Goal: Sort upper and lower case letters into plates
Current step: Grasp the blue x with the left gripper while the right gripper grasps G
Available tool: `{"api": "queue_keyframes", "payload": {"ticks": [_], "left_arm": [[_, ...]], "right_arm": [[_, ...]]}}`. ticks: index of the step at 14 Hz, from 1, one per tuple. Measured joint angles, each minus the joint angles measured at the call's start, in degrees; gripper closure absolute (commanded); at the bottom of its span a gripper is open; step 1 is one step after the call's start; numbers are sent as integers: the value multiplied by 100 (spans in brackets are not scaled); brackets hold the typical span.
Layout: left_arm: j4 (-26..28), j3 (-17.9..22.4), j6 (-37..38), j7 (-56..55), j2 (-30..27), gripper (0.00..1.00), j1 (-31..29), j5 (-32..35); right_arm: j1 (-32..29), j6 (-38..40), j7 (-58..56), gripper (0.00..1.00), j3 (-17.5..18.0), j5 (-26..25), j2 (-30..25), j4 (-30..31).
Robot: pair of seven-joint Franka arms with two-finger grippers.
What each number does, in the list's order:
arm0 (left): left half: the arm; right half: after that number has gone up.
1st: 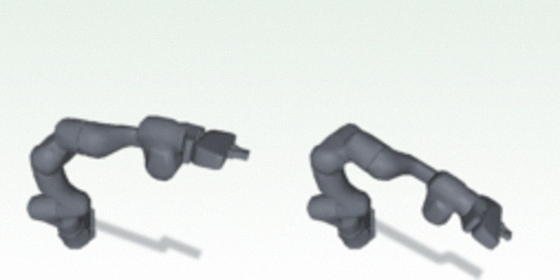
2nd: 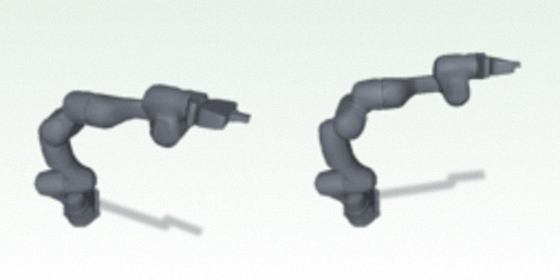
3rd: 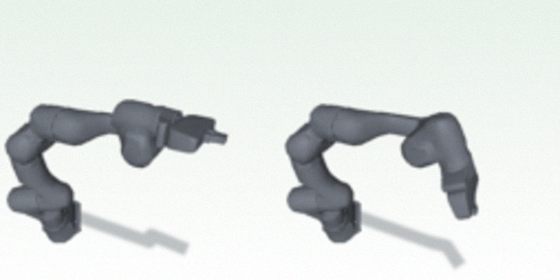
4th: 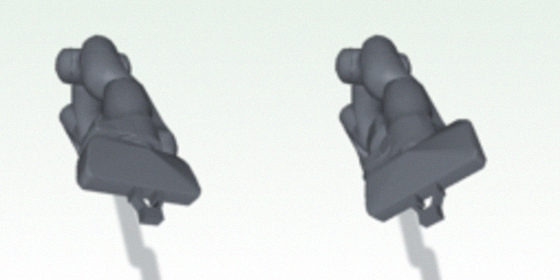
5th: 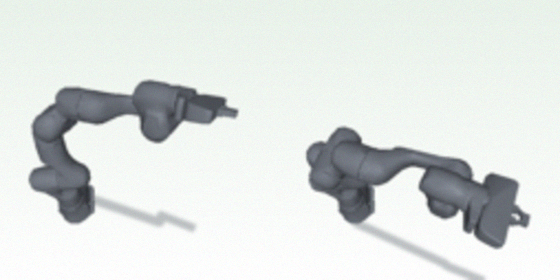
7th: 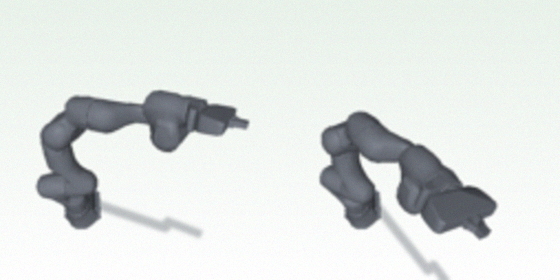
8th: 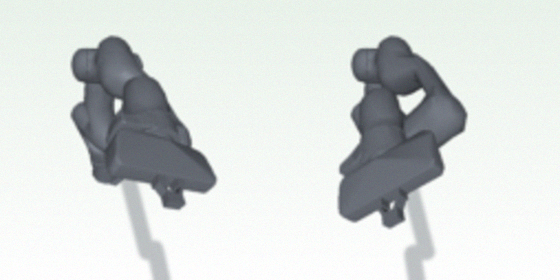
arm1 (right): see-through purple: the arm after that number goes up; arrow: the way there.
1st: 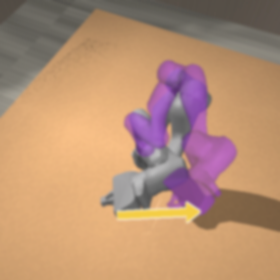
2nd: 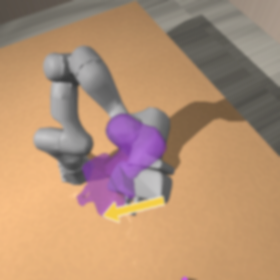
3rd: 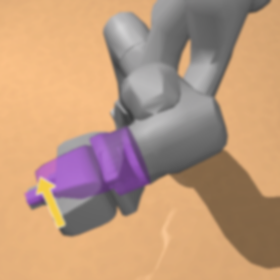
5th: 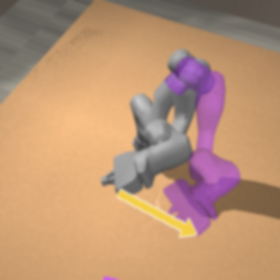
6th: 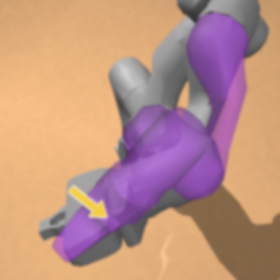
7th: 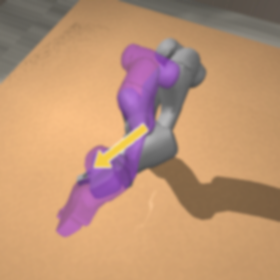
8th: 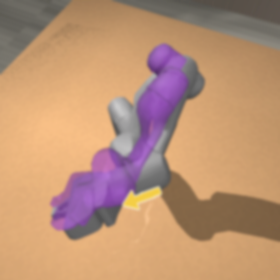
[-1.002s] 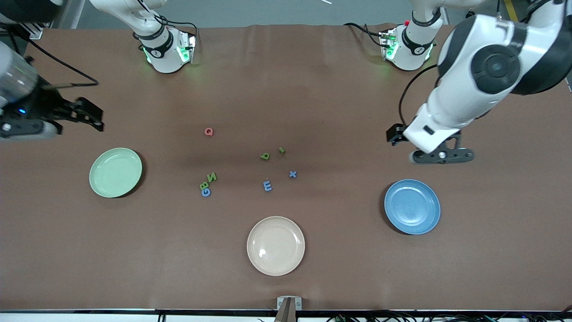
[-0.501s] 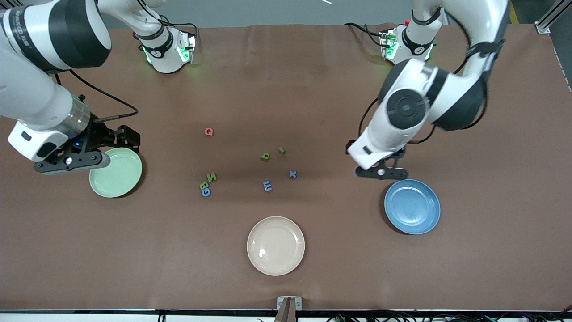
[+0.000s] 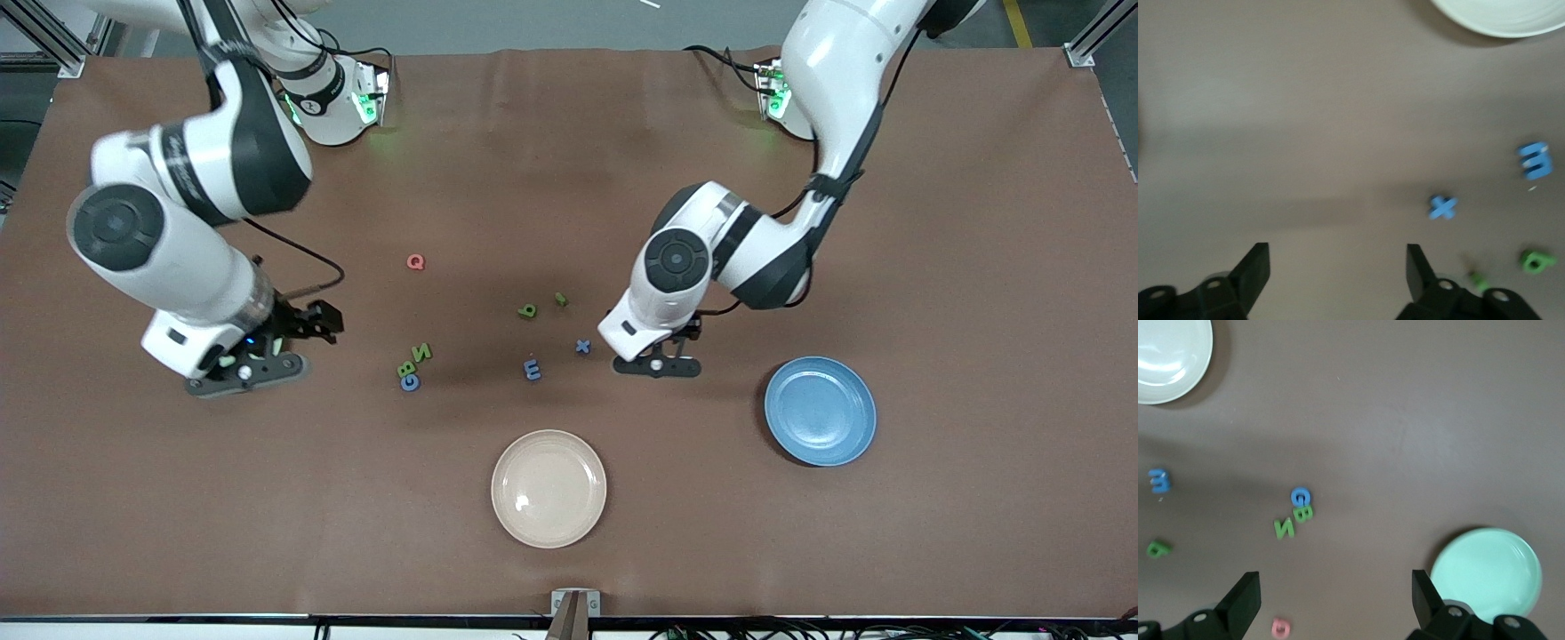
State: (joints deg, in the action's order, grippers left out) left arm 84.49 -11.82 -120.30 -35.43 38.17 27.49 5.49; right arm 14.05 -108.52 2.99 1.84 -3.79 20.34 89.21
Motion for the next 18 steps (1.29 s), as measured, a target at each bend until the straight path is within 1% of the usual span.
{"api": "queue_keyframes", "payload": {"ticks": [2, 5, 6, 8, 10, 12, 15, 17, 18], "left_arm": [[-80, 4, -326, -80, 244, 27, 184, 0], [-111, 12, -637, -82, 493, 27, 324, 10], [-116, 15, -748, -75, 563, 27, 345, 16], [-120, 20, -1042, -57, 720, 30, 380, 17], [-126, 21, -1215, -39, 862, 33, 444, 18], [-131, 22, -1259, -39, 928, 34, 520, 18], [-138, 23, -1259, -27, 959, 34, 596, 22], [-139, 25, -1259, -1, 1002, 35, 601, 23], [-139, 29, -1260, 1, 1027, 36, 601, 23]], "right_arm": [[62, -846, 11, 0, 0, 1, 283, 448], [83, -2098, 38, 0, 0, 75, 850, 1050], [88, -2420, 43, 0, 1, 128, 1053, 1165], [170, -2991, 44, 0, 3, 285, 1490, 1268], [296, -3193, 97, 0, 3, 339, 1743, 1266], [377, -3189, 216, 0, 3, 374, 1790, 1281], [414, -3181, 312, 4, 2, 381, 1789, 1401], [414, -3238, 318, 12, -1, 382, 1788, 1495], [413, -3285, 322, 19, -8, 382, 1781, 1522]]}}
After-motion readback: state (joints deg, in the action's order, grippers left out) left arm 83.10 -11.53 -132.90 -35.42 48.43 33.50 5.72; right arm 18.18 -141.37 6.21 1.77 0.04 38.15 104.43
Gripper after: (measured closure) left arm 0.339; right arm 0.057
